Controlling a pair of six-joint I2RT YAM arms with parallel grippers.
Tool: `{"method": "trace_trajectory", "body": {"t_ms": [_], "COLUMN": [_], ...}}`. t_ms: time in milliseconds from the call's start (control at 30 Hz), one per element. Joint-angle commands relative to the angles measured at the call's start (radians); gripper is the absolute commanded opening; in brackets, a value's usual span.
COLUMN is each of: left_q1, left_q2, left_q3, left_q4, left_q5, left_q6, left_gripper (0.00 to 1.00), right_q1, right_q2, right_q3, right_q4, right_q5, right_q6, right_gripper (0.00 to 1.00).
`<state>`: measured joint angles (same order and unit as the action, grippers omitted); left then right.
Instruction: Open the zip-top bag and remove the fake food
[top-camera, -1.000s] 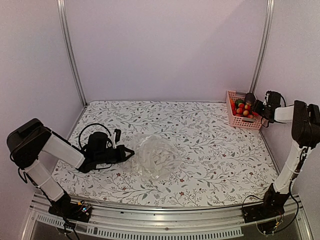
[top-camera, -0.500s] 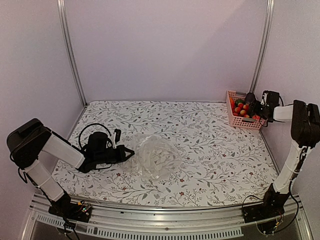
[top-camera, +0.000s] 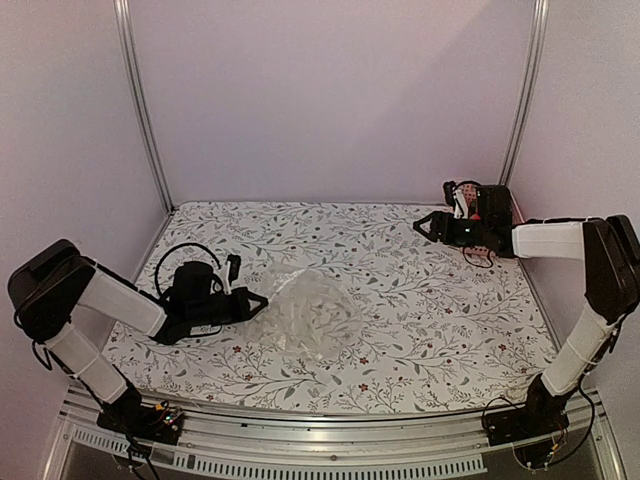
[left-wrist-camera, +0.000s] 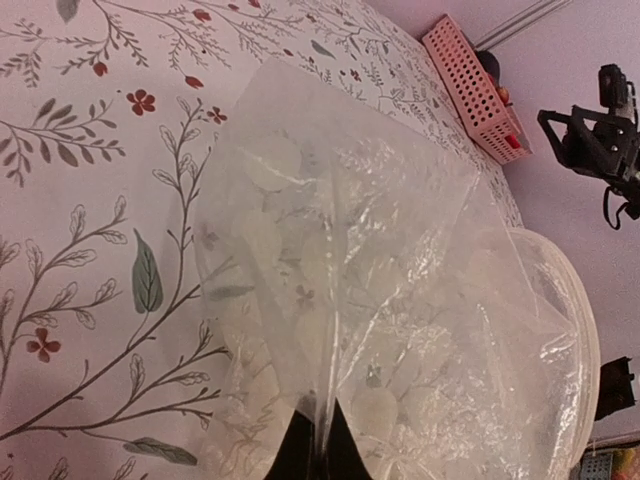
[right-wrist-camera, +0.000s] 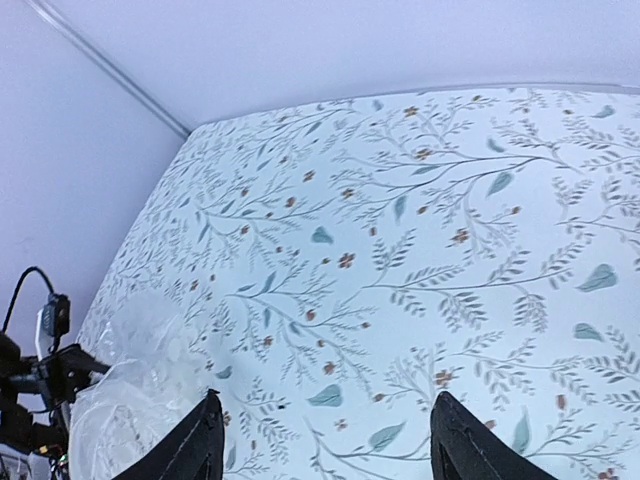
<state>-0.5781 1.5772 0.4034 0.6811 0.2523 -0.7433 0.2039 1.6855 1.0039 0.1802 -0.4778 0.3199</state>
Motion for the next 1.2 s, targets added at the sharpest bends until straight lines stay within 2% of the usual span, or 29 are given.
{"method": "trace_trajectory", "body": {"t_ms": [0, 267, 600, 967, 1167], "left_q1": [-0.016, -0.070, -0.139, -0.196, -0.243], "left_q2": [-0.033, -0.068, -0.094, -0.121, -0.137], "left_q3": [0.023, 0.052, 0.084, 0.098, 0.105], "left_q4": [-0.051, -0.128, -0.181, -0.209, -0.215], "left_q5": [-0.041, -0.128, -0.222, -0.320, -0.384], "left_q6": [0.042, 0.085, 0.132, 0.188, 0.249], "left_gripper": [0.00, 0.00, 0.00, 0.00, 0.00], "right_q1": [0.087, 0.253, 0.437, 0.477, 0.477], "right_q2": [-0.064, -0.055, 0.049, 0.166, 0.209], "right_q3": [-0.035, -0.065, -0.065, -0.037, -0.028], "right_q4": [-0.005, 0.003, 0.120, 0.203, 0.268], "right_q5": [-0.162, -0.306, -0.348, -0.327, -0.332], "right_q6": [0.050, 0.137, 0.282, 0.389, 0.455], "right_gripper": [0.68, 0.69, 0.70, 0.65, 0.69]}}
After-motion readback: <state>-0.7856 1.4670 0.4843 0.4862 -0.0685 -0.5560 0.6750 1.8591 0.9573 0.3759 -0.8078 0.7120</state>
